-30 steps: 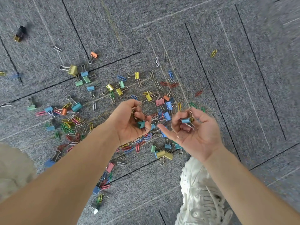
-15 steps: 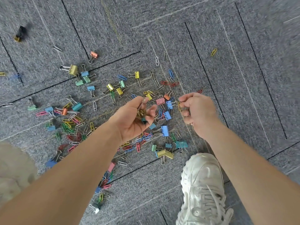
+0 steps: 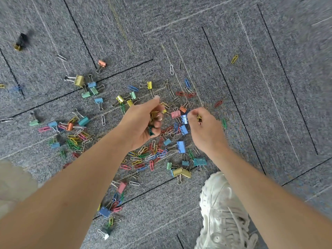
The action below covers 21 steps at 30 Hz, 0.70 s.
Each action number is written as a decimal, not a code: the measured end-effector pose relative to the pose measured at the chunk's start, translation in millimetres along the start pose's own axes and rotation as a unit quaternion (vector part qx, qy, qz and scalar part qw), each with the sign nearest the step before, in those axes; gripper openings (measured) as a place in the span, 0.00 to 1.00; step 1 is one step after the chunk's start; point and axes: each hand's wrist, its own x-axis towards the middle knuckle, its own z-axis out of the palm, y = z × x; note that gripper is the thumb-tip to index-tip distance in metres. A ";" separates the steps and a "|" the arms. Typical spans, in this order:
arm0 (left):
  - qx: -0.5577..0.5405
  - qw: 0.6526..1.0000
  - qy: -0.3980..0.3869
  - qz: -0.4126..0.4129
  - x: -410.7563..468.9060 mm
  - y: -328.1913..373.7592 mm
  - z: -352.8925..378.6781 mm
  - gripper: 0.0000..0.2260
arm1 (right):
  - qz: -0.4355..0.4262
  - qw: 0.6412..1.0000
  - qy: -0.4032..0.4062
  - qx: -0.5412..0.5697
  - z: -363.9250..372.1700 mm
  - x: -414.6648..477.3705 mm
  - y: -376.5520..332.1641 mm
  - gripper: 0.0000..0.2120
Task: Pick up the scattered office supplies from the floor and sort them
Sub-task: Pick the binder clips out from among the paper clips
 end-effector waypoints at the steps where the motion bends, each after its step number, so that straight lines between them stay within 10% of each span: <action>1: 0.018 1.000 0.020 0.006 0.3 -0.1 1.8 0.14 | -0.009 1.000 -0.002 -0.017 2.2 -1.5 -0.8 0.09; 7: 0.347 0.923 0.105 0.127 7.7 -3.2 -0.2 0.20 | -0.004 1.000 0.012 0.012 10.3 0.7 2.8 0.08; 14: 0.427 0.878 0.120 0.181 14.8 -11.6 -10.0 0.13 | 0.086 0.966 0.011 0.243 -4.8 -7.1 10.7 0.16; 21: 0.475 0.860 0.079 0.168 15.6 -18.4 -15.2 0.06 | 0.002 0.998 0.031 0.056 -3.5 -3.0 1.3 0.09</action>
